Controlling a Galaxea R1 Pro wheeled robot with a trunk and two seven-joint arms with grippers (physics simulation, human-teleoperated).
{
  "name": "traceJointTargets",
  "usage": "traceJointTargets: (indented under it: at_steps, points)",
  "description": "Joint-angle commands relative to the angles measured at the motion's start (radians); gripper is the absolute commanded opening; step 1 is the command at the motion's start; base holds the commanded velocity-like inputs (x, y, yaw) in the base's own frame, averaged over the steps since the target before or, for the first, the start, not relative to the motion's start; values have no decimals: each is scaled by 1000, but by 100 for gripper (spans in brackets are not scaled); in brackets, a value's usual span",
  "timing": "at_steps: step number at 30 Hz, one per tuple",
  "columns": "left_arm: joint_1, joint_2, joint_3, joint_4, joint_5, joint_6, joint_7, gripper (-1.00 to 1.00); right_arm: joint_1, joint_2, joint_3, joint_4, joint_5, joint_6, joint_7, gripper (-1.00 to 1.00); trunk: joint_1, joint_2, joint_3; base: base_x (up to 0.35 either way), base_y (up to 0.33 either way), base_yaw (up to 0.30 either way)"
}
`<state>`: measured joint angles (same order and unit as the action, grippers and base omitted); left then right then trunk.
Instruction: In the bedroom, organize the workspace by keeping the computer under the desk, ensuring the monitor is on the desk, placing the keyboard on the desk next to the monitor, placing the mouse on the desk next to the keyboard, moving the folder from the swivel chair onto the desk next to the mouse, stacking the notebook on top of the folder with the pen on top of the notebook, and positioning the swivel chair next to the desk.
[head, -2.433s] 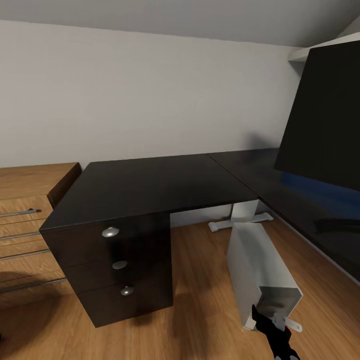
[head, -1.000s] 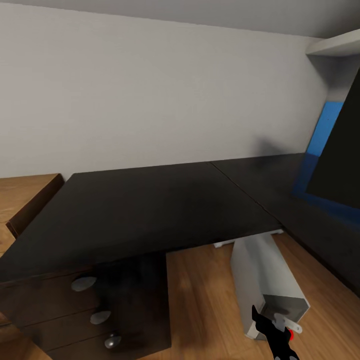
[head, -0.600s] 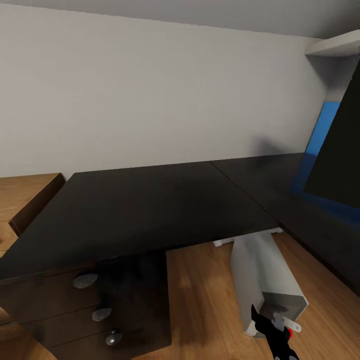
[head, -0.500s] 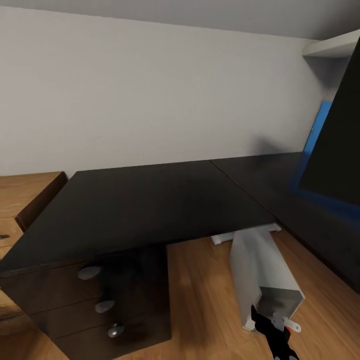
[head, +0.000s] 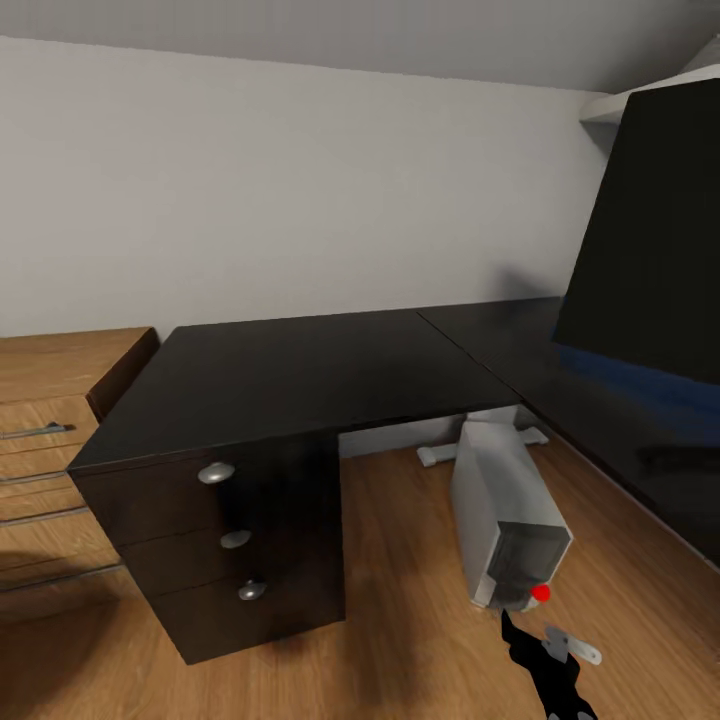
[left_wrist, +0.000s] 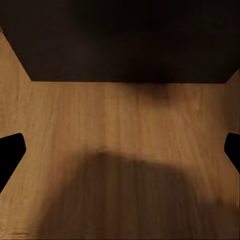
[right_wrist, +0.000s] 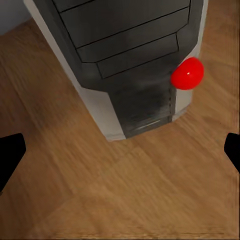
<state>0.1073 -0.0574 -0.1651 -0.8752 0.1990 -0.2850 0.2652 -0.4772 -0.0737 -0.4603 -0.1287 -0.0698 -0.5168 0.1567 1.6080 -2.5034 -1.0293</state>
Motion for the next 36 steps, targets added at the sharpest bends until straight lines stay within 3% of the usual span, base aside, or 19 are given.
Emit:
traceJointTargets:
  at_steps: [1,9,12,15,17,21,22,27,33,36]
  points:
    - [0,1,-4,-1,8,-3,5,100,-1,0,-3,2,-7,-3,9,100,-1,0,-1,-337,0,0]
    - [0,1,-3,-1,8,-5,9,100,0,1,-1,3,2,2,9,100,-1,0,-1,-277,0,0]
    - [0,1,-3,-1,8,-5,10,100,-1,1,-1,3,28,5,9,100,-1,0,-1,-66,0,0]
    - [0,3,-2,-1,8,-5,10,100,0,6,-3,4,90,7,8,100,-1,0,3,-25,0,0]
    - [0,3,-2,-1,8,-5,11,100,0,27,-4,4,125,8,7,100,-2,0,11,-7,0,0]
    - [0,2,-2,-1,8,-5,11,100,0,50,-2,5,141,18,6,100,-4,1,26,-2,0,0]
    - [0,2,0,1,9,-5,11,100,0,65,26,2,169,141,6,100,-4,2,30,0,0,0]
    - [0,2,3,15,11,-4,11,100,0,68,79,-8,223,323,7,100,-7,3,50,0,0,0]
    - [0,2,1,34,11,0,11,100,0,73,83,-8,225,356,13,100,-19,24,71,0,0,0]
    - [0,2,1,41,12,23,12,100,0,91,85,-7,225,361,19,100,-31,45,80,0,0,0]
